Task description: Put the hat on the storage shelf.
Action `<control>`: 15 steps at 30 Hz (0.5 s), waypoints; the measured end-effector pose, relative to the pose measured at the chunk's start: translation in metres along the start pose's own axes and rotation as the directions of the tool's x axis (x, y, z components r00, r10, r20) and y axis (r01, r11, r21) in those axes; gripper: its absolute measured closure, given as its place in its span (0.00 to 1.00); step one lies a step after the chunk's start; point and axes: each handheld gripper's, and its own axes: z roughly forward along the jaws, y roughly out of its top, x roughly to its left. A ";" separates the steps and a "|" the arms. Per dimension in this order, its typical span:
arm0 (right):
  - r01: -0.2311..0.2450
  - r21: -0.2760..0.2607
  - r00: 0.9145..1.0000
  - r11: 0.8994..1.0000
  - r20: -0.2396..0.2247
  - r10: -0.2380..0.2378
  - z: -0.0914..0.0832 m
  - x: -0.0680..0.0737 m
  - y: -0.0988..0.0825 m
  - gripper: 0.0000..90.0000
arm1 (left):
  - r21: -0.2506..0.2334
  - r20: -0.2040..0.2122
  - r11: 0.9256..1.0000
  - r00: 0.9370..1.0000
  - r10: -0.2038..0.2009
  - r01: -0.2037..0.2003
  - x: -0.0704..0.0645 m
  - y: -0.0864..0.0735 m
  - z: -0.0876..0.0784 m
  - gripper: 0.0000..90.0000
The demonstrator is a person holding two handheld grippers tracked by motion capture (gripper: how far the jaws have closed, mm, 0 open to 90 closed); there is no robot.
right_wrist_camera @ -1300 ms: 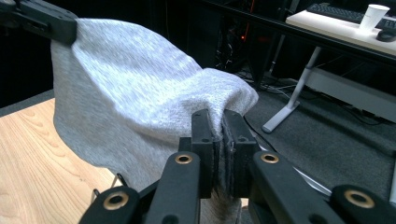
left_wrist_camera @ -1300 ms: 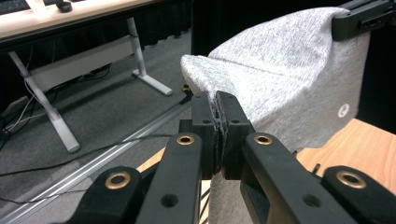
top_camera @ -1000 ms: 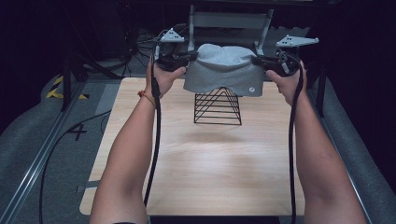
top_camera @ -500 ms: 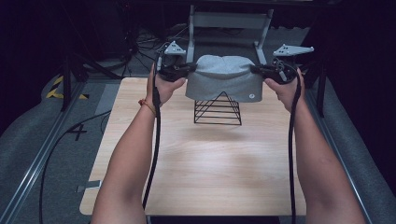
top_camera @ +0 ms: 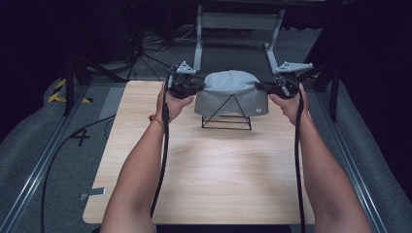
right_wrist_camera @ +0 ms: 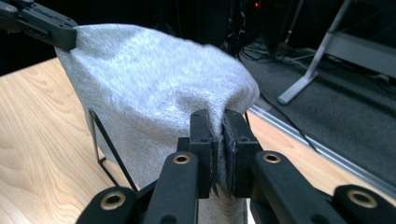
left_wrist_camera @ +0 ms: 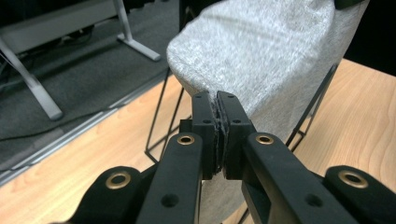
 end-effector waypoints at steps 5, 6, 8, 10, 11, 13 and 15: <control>-0.014 0.032 1.000 0.999 -0.011 0.014 0.010 0.000 -0.014 0.93 | 0.006 0.007 1.000 1.000 -0.011 0.011 0.000 -0.012 0.007 0.97; -0.013 0.041 1.000 0.999 -0.012 0.013 0.012 0.001 -0.017 0.93 | 0.008 0.007 1.000 1.000 -0.004 0.004 0.000 -0.015 0.009 0.97; -0.022 0.051 1.000 0.998 -0.016 0.022 0.016 0.001 -0.022 0.93 | 0.011 0.014 1.000 1.000 -0.020 0.020 -0.002 -0.020 0.012 0.97; -0.029 0.057 0.999 0.998 -0.018 0.030 0.020 0.002 -0.027 0.93 | 0.015 0.016 1.000 1.000 -0.013 0.013 -0.003 -0.025 0.016 0.97; -0.029 0.057 0.999 0.998 -0.018 0.030 0.020 0.002 -0.027 0.93 | 0.015 0.016 1.000 1.000 -0.013 0.013 -0.003 -0.025 0.016 0.97; -0.044 0.064 0.999 0.997 -0.028 0.046 0.024 0.003 -0.033 0.94 | 0.019 0.009 1.000 1.000 -0.008 0.008 -0.005 -0.030 0.019 0.97; -0.041 0.078 0.999 0.996 -0.030 0.044 0.029 0.004 -0.039 0.94 | 0.020 0.017 1.000 1.000 -0.015 0.014 -0.006 -0.034 0.022 0.97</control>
